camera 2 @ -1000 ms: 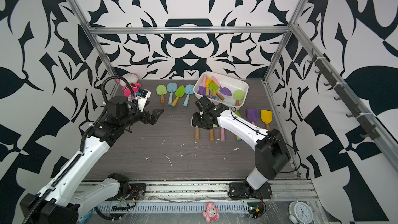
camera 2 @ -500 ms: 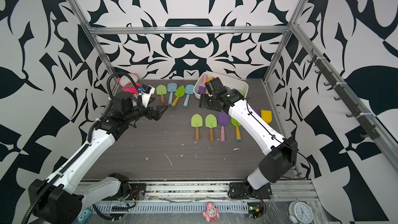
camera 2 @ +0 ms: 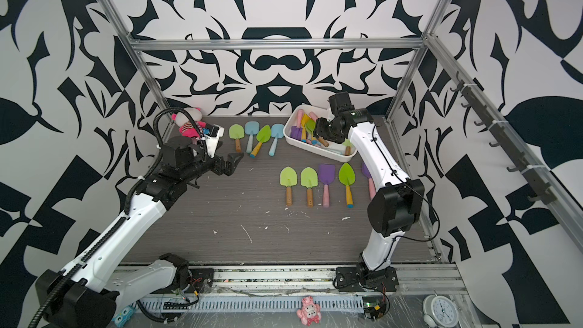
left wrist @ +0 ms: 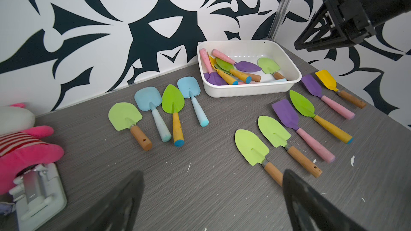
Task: Take the shovel out of the storage box
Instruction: Pick up the shovel from the storage box.
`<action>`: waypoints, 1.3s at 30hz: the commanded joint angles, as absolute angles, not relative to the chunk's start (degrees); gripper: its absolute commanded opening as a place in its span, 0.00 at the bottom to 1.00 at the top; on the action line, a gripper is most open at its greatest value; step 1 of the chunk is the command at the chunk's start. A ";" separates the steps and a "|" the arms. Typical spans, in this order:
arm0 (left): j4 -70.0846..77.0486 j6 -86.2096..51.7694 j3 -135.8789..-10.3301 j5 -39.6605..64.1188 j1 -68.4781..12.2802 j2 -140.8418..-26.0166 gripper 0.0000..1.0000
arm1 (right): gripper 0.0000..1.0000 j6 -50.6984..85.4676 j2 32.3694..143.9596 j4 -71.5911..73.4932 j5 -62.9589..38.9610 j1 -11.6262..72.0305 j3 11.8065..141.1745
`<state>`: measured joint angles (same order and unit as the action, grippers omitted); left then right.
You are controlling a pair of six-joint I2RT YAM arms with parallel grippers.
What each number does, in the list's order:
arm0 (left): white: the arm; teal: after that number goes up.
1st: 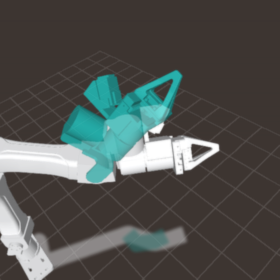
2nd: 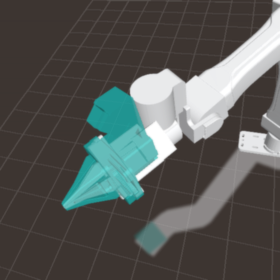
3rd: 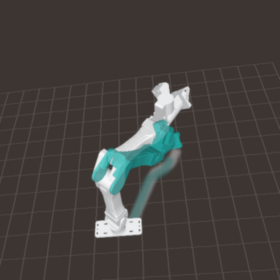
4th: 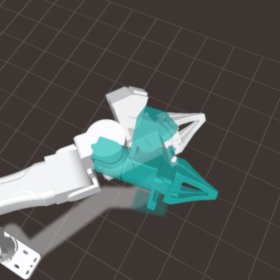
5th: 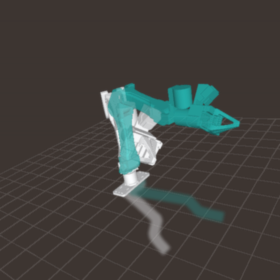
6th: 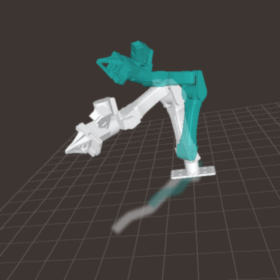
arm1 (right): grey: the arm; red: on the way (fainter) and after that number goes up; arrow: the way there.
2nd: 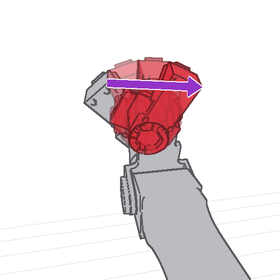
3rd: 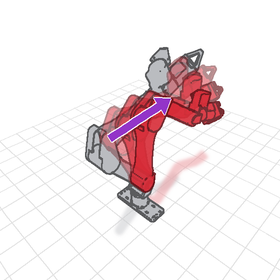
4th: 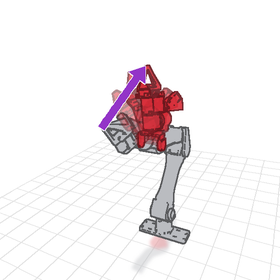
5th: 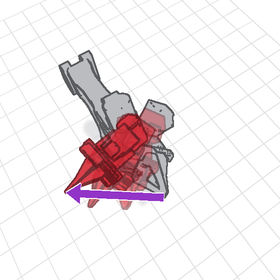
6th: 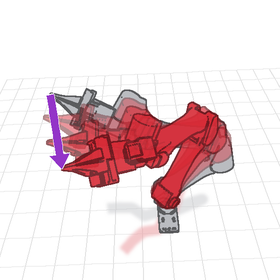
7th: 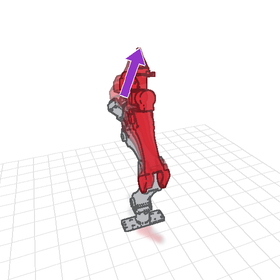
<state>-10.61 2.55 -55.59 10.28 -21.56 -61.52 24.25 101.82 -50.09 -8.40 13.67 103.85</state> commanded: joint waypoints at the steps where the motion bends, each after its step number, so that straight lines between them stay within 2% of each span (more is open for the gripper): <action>1: -12.07 6.79 -54.38 11.83 -21.80 -60.81 0.99 | 0.64 22.09 101.44 -51.32 -7.29 12.99 106.59; 9: -12.10 8.19 -54.12 15.05 -21.80 -59.86 1.00 | 0.62 18.34 109.17 -58.69 -2.81 9.17 113.63; 13: -11.77 7.72 -53.33 14.37 -21.80 -59.43 0.99 | 0.58 16.58 114.76 -61.39 -1.37 7.44 117.56; 26: -12.92 6.76 -53.64 13.46 -21.75 -60.37 0.99 | 0.51 16.84 138.56 -76.35 7.64 4.92 146.21; 39: -12.13 6.77 -55.23 13.46 -21.80 -63.35 0.99 | 0.47 20.65 145.05 -76.11 10.48 3.80 145.88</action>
<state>-12.27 6.87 -53.98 13.28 -21.56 -62.78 18.96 145.58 -74.81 8.91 4.19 144.51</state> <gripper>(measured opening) 0.994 0.474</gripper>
